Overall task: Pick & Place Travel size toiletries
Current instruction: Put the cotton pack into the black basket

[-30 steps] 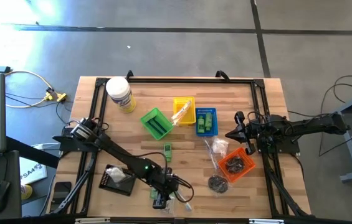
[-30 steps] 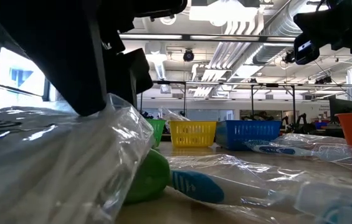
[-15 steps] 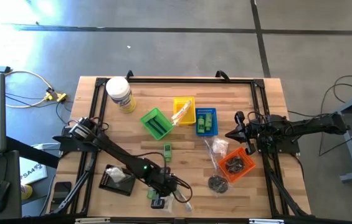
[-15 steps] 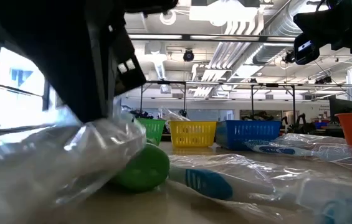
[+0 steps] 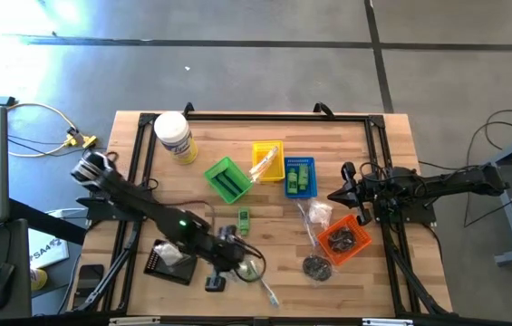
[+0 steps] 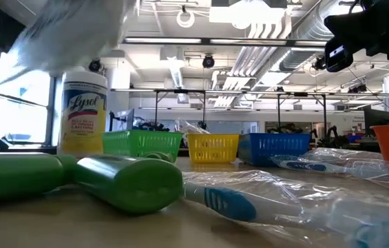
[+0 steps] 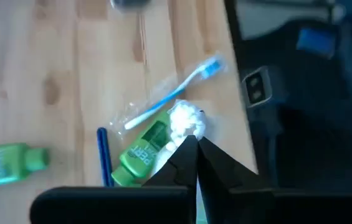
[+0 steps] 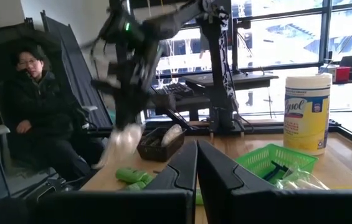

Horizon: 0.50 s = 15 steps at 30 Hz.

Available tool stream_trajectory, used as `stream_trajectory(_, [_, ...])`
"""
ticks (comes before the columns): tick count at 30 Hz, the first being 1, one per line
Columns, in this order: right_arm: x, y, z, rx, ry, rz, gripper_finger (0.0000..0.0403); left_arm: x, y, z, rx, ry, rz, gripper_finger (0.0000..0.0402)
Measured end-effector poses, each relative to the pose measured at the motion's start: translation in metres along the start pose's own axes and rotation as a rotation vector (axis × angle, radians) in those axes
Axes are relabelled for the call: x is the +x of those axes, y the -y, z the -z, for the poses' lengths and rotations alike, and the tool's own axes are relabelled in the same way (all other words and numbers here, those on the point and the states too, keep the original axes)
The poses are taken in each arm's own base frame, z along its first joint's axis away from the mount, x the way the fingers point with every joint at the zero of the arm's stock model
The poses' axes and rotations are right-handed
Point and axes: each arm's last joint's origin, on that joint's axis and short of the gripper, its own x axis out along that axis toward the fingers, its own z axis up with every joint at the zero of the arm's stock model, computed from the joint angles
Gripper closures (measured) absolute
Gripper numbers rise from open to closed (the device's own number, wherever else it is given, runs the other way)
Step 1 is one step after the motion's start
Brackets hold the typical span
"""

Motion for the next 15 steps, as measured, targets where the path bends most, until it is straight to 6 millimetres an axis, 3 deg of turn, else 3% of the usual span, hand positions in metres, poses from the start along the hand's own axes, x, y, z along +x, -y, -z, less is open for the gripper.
stream_trajectory(8, [0.0, 0.0, 0.001, -0.002, -0.011, 0.001, 0.0399, -0.082, 0.013, 0.008, -0.024, 0.211, -0.178, 0.0401])
stream_trajectory(15, [0.0, 0.0, 0.001, -0.002, -0.011, 0.002, 0.0399, -0.131, 0.022, 0.035, 0.126, 0.281, -0.289, 0.0401])
